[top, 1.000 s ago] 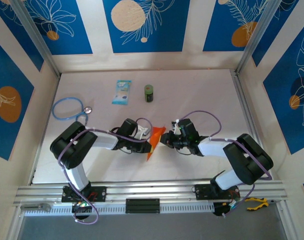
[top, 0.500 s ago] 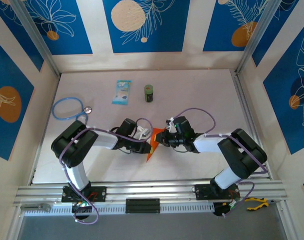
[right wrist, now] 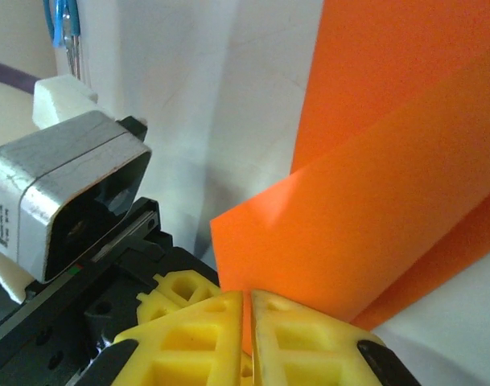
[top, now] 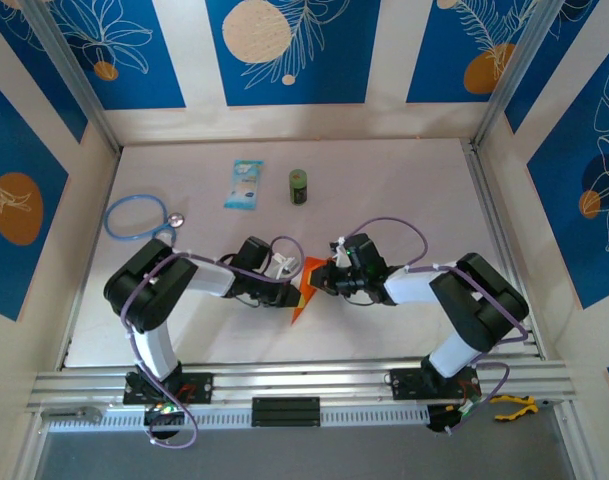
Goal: Fold a paper plane with a square sheet of paper (pick it up from the middle)
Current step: Fold the wing for the fifth time at the center of the table.
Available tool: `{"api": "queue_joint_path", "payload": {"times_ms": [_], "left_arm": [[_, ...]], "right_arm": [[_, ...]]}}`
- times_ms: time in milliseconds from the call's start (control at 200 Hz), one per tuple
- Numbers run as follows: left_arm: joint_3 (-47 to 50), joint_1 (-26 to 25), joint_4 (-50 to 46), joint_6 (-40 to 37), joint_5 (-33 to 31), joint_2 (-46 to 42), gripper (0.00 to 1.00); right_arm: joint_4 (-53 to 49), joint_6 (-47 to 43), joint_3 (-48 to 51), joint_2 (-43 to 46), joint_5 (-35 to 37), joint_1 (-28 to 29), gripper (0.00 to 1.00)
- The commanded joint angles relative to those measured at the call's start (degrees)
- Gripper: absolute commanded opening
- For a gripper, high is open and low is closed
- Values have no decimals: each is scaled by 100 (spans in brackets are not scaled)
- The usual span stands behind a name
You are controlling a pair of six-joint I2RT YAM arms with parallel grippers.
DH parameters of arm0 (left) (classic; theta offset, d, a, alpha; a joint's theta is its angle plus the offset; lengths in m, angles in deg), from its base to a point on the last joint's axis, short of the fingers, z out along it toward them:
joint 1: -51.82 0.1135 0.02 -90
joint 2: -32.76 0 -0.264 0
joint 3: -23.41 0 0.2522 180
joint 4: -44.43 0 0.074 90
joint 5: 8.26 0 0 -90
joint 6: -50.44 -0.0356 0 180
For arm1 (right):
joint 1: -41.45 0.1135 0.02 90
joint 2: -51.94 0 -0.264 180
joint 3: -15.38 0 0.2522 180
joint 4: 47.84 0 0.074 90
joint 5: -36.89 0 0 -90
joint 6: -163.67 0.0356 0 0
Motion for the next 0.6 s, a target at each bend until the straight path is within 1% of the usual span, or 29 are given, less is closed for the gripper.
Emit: {"api": "queue_joint_path", "payload": {"times_ms": [0, 300, 595], "left_arm": [[-92, 61, -400, -169, 121, 235, 0], [-137, 76, -566, -130, 61, 305, 0], [-190, 96, -686, -95, 46, 446, 0]], "right_arm": [[-69, -242, -264, -93, -200, 134, 11], [-32, -93, -257, -334, 23, 141, 11], [0, -17, -128, -415, 189, 32, 11]]}}
